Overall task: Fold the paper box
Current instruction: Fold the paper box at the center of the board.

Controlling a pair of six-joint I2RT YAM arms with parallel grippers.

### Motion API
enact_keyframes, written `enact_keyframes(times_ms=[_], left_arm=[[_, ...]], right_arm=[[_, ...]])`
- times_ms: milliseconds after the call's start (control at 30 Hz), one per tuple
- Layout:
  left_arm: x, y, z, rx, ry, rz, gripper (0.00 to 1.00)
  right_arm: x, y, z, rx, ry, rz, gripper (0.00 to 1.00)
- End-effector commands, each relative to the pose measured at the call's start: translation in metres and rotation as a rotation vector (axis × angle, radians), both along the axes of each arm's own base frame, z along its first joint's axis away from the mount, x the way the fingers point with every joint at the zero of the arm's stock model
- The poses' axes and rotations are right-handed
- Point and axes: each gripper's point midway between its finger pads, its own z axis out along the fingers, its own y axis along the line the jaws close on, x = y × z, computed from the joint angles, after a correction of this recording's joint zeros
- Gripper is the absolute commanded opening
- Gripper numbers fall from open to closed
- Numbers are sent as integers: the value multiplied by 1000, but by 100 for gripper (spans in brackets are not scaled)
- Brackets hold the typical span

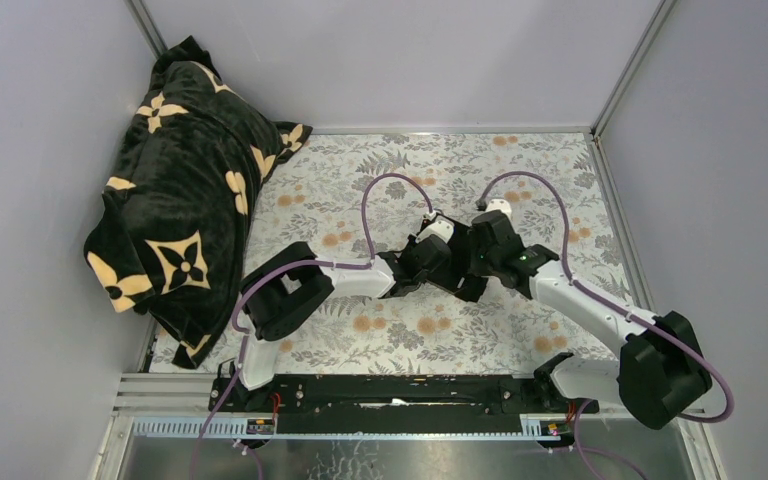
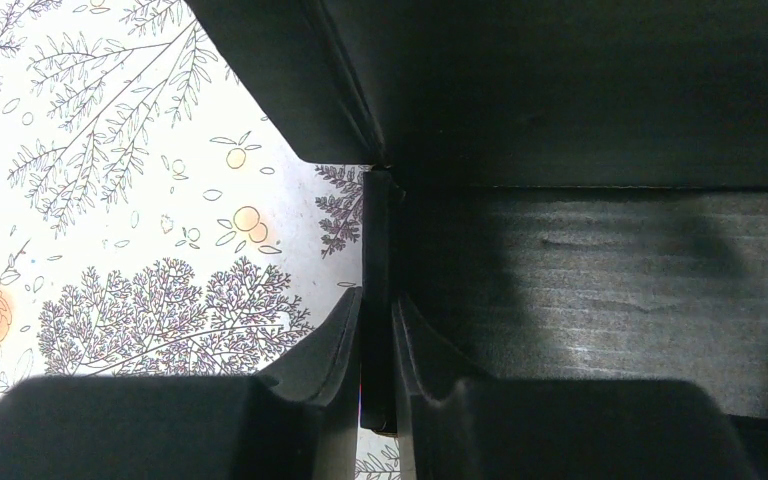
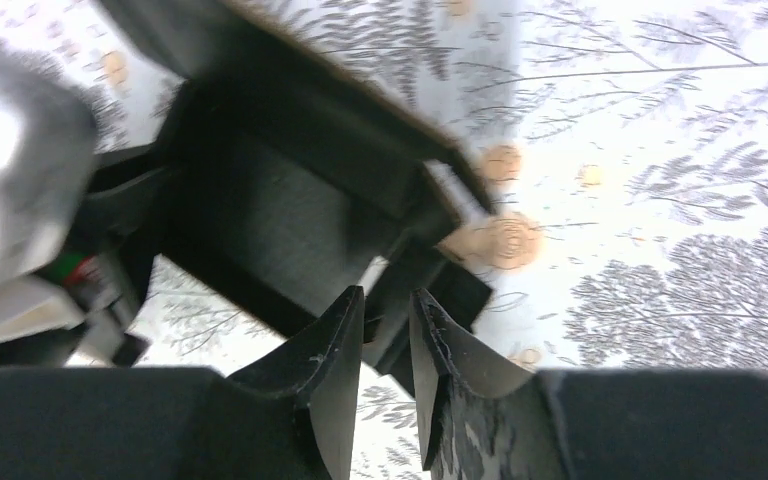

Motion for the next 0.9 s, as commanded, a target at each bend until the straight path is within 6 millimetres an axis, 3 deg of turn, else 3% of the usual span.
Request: enact_keyframes(times_ms=[0,467,867], left_arm=[[-36,27,-52,137,161,-48,21],[-39,25,-54,136,180,-65,21],[-38,24,-53,146,181,-69,21]], right_arm=[[11,-33,2,-25,-1,-118,31],[19,-45,-39,-27,105,-161,28],[28,-45,-51,-12,130,-158,25]])
